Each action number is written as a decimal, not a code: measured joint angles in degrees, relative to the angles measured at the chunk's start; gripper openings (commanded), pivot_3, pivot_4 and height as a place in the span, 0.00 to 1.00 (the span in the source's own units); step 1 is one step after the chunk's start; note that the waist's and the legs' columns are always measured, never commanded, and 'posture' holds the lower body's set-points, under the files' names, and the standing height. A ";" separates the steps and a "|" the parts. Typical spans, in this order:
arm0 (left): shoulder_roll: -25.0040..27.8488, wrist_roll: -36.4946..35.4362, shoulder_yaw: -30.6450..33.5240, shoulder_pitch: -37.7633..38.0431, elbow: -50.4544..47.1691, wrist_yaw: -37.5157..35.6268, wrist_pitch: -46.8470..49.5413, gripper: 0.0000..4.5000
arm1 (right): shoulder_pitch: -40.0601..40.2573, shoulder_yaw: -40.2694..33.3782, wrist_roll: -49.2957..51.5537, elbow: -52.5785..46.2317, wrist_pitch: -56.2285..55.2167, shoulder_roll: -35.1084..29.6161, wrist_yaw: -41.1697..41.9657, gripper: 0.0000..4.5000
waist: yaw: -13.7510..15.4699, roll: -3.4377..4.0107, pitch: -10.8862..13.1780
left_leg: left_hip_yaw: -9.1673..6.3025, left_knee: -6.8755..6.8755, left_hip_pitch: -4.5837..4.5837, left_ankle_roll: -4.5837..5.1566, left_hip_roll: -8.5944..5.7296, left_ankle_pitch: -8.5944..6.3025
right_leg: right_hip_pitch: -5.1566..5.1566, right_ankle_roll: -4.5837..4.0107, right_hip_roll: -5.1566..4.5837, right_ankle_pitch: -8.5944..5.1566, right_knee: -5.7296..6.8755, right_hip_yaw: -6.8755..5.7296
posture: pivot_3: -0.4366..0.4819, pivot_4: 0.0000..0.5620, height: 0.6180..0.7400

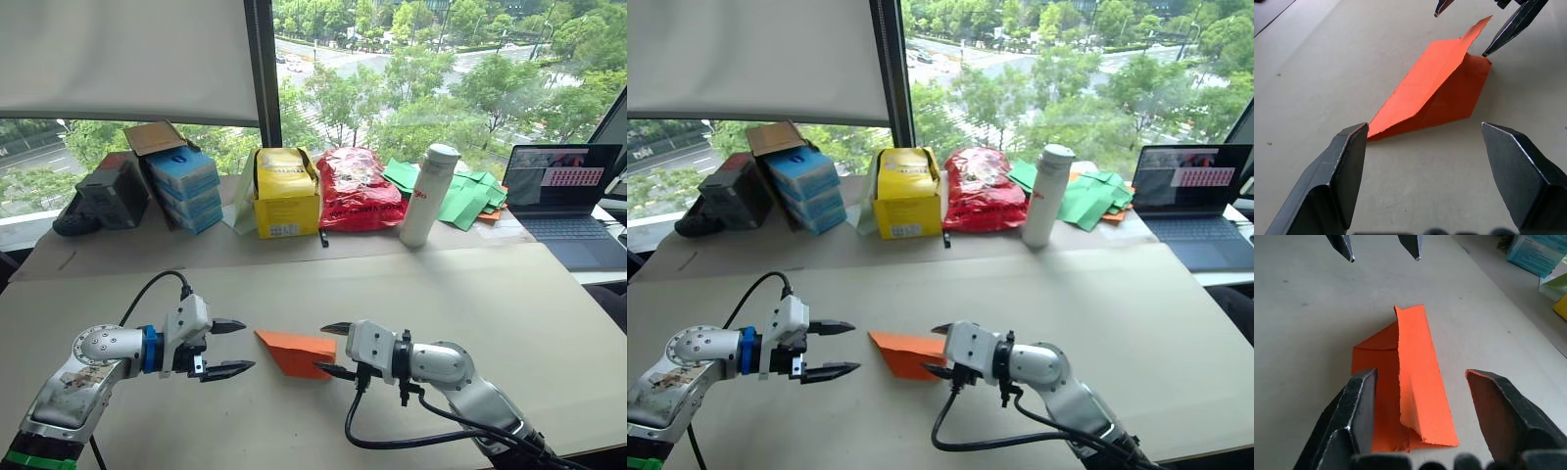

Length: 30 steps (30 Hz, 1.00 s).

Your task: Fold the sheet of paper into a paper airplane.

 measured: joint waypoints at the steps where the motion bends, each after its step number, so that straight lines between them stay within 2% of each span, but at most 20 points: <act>1: 0.00 0.00 0.00 0.15 0.07 0.00 -0.08 0.86 | 0.00 0.00 0.00 0.15 -0.40 0.01 0.08 0.38 | 0.01 0.00 0.00 | 0.02 0.00 0.00 0.00 0.02 0.00 | 0.00 -0.01 0.04 0.00 0.00 0.01 | 0.48 0.27 0.98; 6: 0.00 0.01 0.00 0.21 0.27 0.07 -0.65 0.86 | -0.26 0.23 -0.05 1.77 -2.16 0.10 1.31 0.01 | 0.02 0.00 0.00 | 0.15 0.00 0.02 0.00 0.11 -0.03 | -0.01 -0.03 0.36 0.02 -0.02 0.13 | 0.48 0.27 0.98; 14: -0.09 -0.31 0.12 0.20 1.11 0.44 -0.68 0.86 | -2.05 0.33 -0.08 6.17 -6.70 0.55 4.71 0.01 | -0.03 0.00 0.00 | 0.41 0.00 0.11 -0.01 0.24 -0.11 | -0.04 -0.05 0.54 0.04 -0.02 0.41 | 0.48 0.27 0.98; 22: 0.56 -8.28 4.43 -1.55 1.44 -0.15 6.67 0.86 | -8.07 1.50 0.43 9.81 -19.00 0.47 12.85 0.01 | -0.56 -0.01 0.00 | 0.48 0.00 0.19 -0.03 0.31 -0.17 | -0.04 -0.05 0.64 0.05 0.00 0.51 | 0.48 0.27 0.98; 30: 0.99 -9.05 4.46 -1.15 0.86 -0.01 8.98 0.86 | -8.42 4.96 -0.61 14.49 -22.61 0.54 16.92 0.01 | -0.91 -0.01 0.00 | 0.53 -0.01 0.24 -0.02 0.32 -0.22 | -0.03 -0.05 0.67 0.05 0.00 0.63 | 0.48 0.27 0.98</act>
